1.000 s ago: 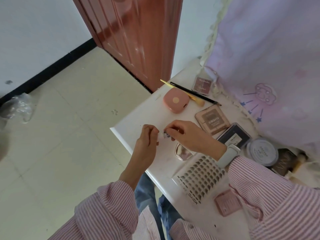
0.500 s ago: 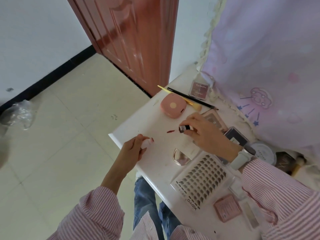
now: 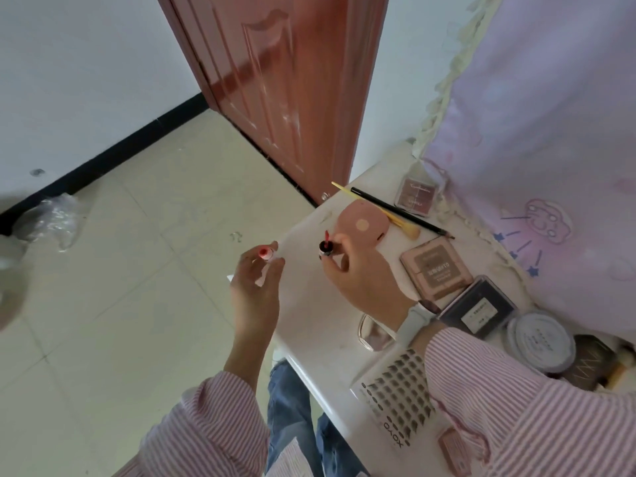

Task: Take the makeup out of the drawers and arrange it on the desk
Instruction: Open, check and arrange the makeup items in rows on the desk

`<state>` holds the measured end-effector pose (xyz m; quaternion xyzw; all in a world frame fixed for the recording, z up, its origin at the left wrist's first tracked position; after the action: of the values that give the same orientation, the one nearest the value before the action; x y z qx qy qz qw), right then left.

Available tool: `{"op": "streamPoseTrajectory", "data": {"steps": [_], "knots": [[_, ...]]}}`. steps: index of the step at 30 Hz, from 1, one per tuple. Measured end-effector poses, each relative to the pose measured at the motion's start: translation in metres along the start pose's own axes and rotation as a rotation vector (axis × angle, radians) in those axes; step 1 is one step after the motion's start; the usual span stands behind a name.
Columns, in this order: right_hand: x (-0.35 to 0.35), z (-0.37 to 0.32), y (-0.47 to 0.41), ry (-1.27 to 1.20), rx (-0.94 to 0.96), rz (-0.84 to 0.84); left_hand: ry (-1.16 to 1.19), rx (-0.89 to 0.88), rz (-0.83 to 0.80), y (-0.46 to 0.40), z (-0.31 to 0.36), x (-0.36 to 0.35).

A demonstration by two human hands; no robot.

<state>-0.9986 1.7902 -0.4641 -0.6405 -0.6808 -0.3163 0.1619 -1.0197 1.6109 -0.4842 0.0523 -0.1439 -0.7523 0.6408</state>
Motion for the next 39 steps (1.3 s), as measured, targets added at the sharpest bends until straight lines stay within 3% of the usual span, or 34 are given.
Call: {"op": "streamPoseTrajectory", "data": {"steps": [4, 9, 17, 22, 24, 27, 31, 34, 39], "knots": [[-0.013, -0.014, -0.016, 0.066, 0.078, 0.034, -0.326, 0.015, 0.091, -0.010, 0.000, 0.009], [-0.031, -0.017, -0.027, 0.149, 0.090, -0.004, -0.530, -0.060, 0.127, -0.012, -0.006, 0.003], [-0.035, -0.016, -0.027, 0.234, 0.115, 0.001, -0.662, -0.217, 0.147, -0.006, -0.007, -0.002], [-0.037, -0.008, -0.023, 0.208, 0.090, -0.104, -0.731, -0.239, 0.138, -0.002, -0.009, -0.004], [-0.016, -0.015, -0.012, 0.256, 0.168, 0.040, -0.756, -0.239, 0.137, 0.001, -0.011, -0.005], [0.018, -0.018, -0.008, 0.519, 0.195, 0.249, -0.817, -0.227, 0.152, 0.007, -0.016, -0.006], [0.028, 0.015, -0.028, 0.797, -0.096, 0.124, -0.883, -0.231, 0.156, 0.014, -0.019, -0.008], [0.018, 0.021, -0.031, 0.888, -0.126, 0.048, -0.908, -0.237, 0.142, 0.017, -0.020, -0.008], [0.022, 0.015, -0.020, 0.695, -0.083, 0.039, -0.799, -0.277, 0.147, 0.028, -0.018, 0.001]]}}
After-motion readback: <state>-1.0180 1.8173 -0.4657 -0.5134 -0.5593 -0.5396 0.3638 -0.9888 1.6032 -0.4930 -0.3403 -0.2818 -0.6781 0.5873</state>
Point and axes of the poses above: each hand's wrist, its own y-axis away from the middle knuckle, its own x-axis out of the back of the hand, z = x × y, the point moved 10 cm from there along -y, towards the middle knuckle, and after that the axes turned 14 degrees about -z, right-handed, at the moved point
